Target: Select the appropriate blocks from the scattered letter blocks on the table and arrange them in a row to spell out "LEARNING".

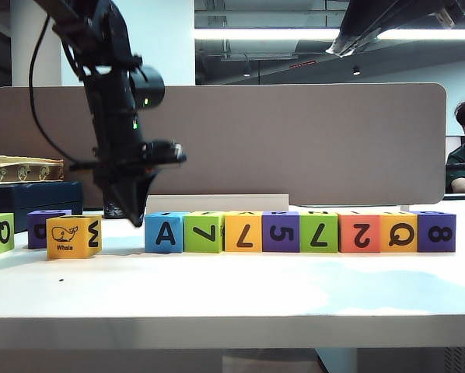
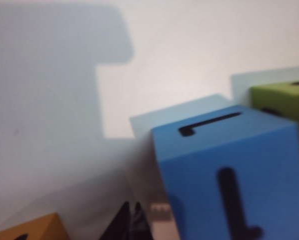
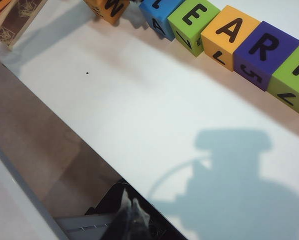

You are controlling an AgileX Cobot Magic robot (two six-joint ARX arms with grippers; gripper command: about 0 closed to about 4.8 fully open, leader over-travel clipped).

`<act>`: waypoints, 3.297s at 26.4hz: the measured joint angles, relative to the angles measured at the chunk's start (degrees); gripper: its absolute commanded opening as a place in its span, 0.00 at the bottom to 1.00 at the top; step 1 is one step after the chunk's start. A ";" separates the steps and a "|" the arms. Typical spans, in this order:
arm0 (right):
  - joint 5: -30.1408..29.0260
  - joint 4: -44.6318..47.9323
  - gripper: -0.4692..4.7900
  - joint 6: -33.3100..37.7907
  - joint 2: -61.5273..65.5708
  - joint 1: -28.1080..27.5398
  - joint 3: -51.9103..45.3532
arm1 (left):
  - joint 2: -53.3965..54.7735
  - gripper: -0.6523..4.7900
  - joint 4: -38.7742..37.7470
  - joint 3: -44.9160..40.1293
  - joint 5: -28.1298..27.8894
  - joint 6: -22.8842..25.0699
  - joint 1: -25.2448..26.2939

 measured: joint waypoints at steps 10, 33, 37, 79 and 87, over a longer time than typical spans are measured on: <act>0.00 -0.31 0.09 0.00 0.00 -0.02 0.00 | 1.33 0.11 1.60 0.00 4.72 -0.22 -0.07; 0.02 1.16 0.09 0.00 0.00 -0.02 0.00 | -3.37 0.11 -4.09 0.00 0.31 1.01 -0.07; 0.04 2.71 0.09 0.00 0.00 -0.04 0.00 | -9.62 0.11 -6.49 0.13 0.33 1.16 -0.09; 0.02 5.07 0.09 -0.02 0.00 -0.04 0.00 | -44.44 0.11 -13.27 0.22 4.37 2.32 -0.11; 0.00 5.07 0.09 -0.02 0.00 -0.04 0.00 | -44.52 0.11 -11.32 0.17 1.66 3.45 -0.11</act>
